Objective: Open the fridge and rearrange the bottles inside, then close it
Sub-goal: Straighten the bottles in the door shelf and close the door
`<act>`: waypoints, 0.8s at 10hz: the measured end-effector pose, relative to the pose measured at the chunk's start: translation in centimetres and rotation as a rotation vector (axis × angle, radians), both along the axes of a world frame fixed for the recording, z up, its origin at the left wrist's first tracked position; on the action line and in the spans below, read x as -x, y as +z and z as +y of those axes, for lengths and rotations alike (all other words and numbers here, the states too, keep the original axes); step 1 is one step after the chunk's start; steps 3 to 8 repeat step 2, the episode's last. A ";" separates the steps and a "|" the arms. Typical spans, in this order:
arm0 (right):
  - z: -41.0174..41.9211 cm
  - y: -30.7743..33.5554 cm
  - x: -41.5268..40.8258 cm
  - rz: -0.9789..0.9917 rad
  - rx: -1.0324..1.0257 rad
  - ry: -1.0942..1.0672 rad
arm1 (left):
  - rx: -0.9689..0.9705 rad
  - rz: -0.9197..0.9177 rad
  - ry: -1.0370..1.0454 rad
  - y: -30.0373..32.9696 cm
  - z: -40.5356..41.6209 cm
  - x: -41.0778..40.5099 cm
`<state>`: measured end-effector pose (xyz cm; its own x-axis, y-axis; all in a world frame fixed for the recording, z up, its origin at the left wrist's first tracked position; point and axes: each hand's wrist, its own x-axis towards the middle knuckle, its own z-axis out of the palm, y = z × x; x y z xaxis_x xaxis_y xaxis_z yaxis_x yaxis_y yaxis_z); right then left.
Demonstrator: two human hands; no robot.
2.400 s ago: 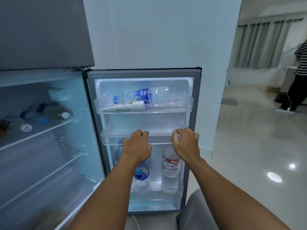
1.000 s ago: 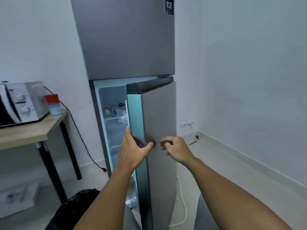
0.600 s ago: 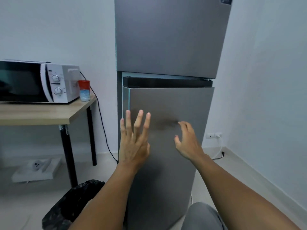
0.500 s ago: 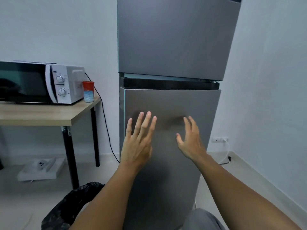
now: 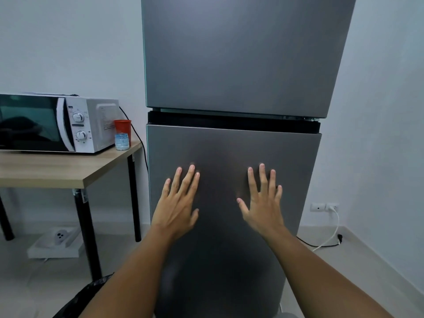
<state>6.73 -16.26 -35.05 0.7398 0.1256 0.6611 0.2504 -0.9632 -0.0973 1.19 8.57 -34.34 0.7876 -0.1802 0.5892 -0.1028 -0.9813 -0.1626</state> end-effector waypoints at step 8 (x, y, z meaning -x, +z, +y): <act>-1.8 2.9 2.0 0.009 -0.163 0.242 | 0.143 0.084 -0.048 -0.8 -0.1 1.4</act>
